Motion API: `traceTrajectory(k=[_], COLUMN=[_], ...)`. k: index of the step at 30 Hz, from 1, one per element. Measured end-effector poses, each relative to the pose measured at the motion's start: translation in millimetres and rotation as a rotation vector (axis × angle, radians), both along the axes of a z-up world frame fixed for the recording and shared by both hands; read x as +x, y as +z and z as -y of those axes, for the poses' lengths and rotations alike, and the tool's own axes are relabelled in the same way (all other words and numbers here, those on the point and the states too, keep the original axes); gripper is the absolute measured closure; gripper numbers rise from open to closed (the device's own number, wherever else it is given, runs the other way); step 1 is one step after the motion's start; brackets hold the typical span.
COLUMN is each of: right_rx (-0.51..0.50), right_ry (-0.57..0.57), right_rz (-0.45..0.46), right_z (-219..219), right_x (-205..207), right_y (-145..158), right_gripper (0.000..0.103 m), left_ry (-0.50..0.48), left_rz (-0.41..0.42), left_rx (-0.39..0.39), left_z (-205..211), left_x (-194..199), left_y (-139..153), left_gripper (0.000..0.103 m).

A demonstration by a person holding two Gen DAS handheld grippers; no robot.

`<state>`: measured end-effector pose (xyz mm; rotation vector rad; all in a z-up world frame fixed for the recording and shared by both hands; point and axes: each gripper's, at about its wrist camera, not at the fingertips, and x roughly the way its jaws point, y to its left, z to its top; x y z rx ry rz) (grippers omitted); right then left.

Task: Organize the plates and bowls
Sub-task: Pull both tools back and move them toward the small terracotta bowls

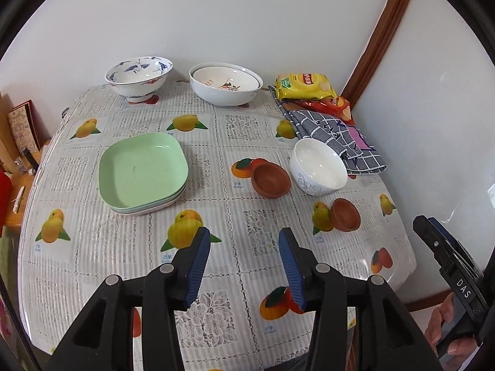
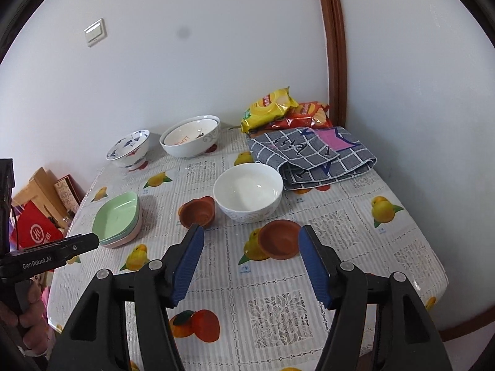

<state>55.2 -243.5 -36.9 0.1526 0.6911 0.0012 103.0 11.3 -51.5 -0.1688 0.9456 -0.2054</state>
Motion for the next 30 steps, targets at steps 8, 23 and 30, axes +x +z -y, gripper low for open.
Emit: traceTrajectory(k=[8,23,30], right_rx=[-0.014,0.031,0.023], right_ry=[0.027,-0.021,-0.034], right_rz=[0.011,0.007,-0.029], right_z=[-8,22,31], right_x=[-12,-19,-1], right_y=[6,-1,-13], right_gripper=[0.040,0.038,0.038], left_ry=[0.020,-0.020,-0.015], left_rz=[0.017,0.013,0.010], left_rx=[0.003,0.033,0.004], left_z=[-6,21,25], left_x=[-16,-13,6], left_y=[8,8,-2], left_gripper=[0.056,0.052,0.052])
